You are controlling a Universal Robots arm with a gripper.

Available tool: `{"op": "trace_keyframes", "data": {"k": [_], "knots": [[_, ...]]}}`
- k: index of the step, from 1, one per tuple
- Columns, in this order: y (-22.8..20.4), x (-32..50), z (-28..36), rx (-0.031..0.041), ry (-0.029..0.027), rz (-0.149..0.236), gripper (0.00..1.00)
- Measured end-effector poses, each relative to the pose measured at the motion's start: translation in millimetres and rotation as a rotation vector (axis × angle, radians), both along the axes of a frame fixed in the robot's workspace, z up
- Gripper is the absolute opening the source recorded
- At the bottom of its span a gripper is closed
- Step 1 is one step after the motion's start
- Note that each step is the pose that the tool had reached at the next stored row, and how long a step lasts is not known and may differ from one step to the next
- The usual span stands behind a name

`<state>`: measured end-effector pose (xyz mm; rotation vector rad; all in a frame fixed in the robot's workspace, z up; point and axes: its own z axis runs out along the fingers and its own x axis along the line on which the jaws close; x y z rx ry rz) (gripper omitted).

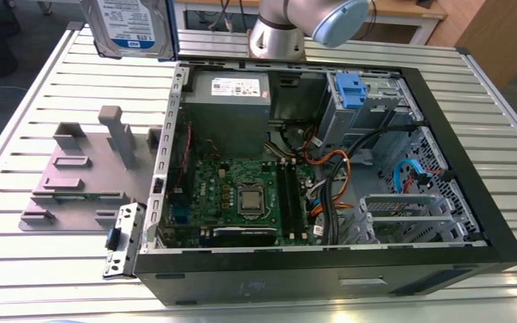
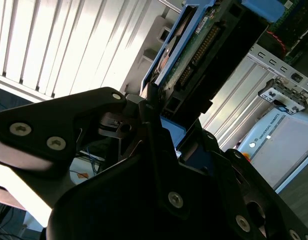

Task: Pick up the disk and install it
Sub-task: 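Pick up the disk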

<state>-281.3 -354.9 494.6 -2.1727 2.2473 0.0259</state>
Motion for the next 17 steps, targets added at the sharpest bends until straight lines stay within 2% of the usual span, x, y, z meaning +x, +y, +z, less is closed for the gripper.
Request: {"op": "trace_keyframes", "data": {"k": [17], "knots": [[0.0,4.3,0.0,0.0,-0.0001,0.0,0.36]]}}
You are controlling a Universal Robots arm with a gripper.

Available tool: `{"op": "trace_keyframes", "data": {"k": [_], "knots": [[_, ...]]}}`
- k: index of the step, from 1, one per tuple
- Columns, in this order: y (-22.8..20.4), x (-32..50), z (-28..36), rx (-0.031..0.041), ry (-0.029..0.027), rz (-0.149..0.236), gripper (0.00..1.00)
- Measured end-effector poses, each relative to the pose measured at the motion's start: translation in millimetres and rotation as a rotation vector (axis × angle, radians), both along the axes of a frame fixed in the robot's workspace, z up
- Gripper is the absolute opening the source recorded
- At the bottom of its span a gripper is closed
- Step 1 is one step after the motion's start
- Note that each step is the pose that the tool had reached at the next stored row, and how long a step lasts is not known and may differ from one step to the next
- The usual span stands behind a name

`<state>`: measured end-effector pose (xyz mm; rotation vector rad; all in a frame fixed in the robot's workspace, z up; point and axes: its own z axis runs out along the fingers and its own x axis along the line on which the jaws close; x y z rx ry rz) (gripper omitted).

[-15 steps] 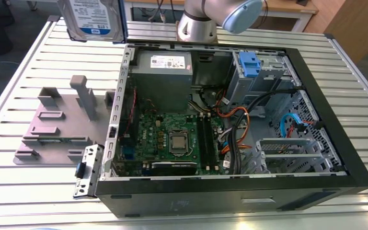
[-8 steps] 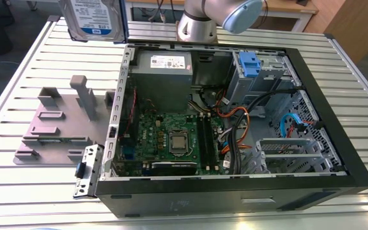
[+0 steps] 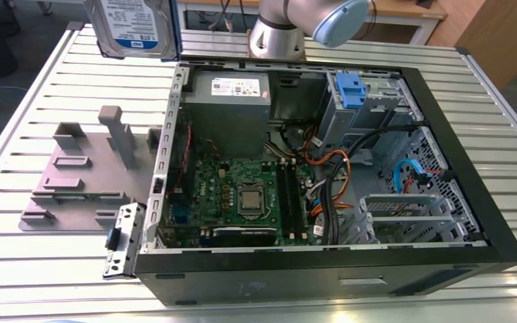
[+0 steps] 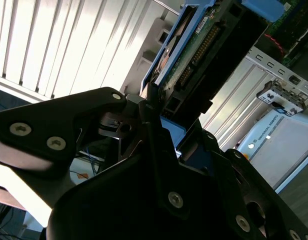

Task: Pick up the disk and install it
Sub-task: 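Pick up the disk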

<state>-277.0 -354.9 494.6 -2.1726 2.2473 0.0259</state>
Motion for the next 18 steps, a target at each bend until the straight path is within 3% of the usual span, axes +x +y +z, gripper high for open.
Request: {"op": "trace_keyframes", "data": {"k": [18], "knots": [[0.0,4.7,0.0,-0.0005,0.0,0.0,0.36]]}}
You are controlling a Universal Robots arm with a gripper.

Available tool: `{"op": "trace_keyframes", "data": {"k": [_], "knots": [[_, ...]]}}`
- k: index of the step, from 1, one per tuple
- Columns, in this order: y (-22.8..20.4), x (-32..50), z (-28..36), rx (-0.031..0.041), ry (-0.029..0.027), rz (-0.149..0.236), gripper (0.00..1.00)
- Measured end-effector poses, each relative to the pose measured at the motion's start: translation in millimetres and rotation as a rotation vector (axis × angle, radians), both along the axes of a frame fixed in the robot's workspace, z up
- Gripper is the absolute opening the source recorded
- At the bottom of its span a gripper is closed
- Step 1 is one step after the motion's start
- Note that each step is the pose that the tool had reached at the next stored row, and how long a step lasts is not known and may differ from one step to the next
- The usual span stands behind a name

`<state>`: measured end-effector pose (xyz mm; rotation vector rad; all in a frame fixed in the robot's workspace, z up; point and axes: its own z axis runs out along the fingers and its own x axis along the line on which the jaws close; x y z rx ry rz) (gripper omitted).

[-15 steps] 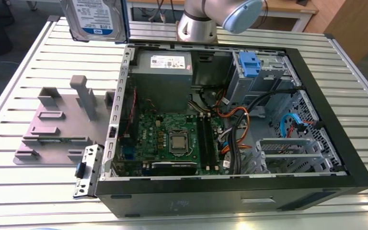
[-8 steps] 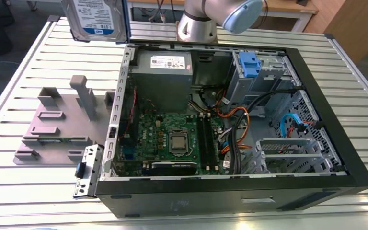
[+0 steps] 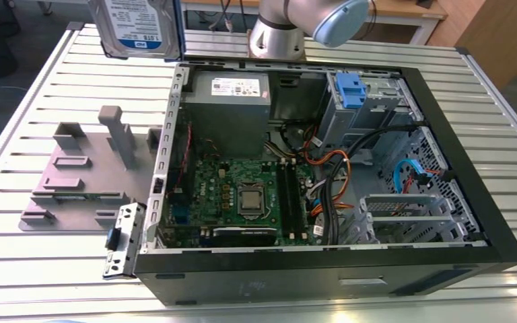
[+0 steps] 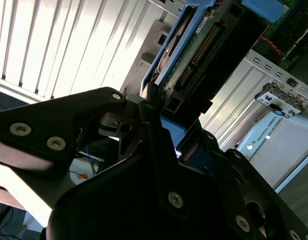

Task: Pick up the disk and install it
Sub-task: 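Pick up the disk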

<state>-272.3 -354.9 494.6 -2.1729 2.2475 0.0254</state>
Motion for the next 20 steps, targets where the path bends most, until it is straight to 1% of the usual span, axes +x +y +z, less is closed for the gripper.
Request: {"op": "trace_keyframes", "data": {"k": [20], "knots": [[0.0,4.2,0.0,-0.0001,0.0,0.0,0.36]]}}
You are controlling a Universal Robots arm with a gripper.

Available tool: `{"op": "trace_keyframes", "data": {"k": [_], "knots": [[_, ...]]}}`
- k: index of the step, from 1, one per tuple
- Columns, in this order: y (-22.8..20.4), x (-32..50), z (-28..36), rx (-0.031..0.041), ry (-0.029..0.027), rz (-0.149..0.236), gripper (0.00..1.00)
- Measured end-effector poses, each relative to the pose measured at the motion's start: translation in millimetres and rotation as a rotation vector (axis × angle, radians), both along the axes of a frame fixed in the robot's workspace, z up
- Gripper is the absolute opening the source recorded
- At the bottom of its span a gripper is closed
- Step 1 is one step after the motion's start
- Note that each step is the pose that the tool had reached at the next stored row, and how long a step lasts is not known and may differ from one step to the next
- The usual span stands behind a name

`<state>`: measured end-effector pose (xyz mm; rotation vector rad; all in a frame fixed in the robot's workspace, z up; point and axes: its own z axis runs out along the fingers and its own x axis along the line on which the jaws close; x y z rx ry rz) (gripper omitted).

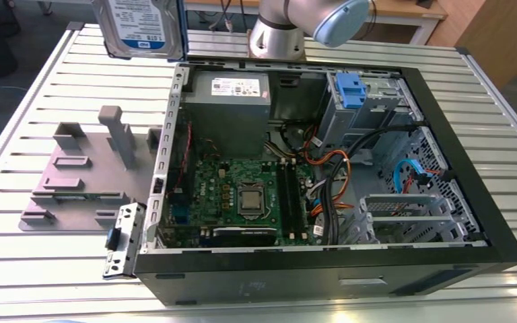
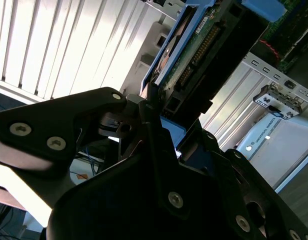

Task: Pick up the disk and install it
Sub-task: 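Pick up the disk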

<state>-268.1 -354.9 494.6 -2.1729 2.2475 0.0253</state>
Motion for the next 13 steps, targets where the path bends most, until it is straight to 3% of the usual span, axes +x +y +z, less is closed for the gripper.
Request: {"op": "trace_keyframes", "data": {"k": [13], "knots": [[0.0,2.7,0.0,0.0,0.0,0.0,0.36]]}}
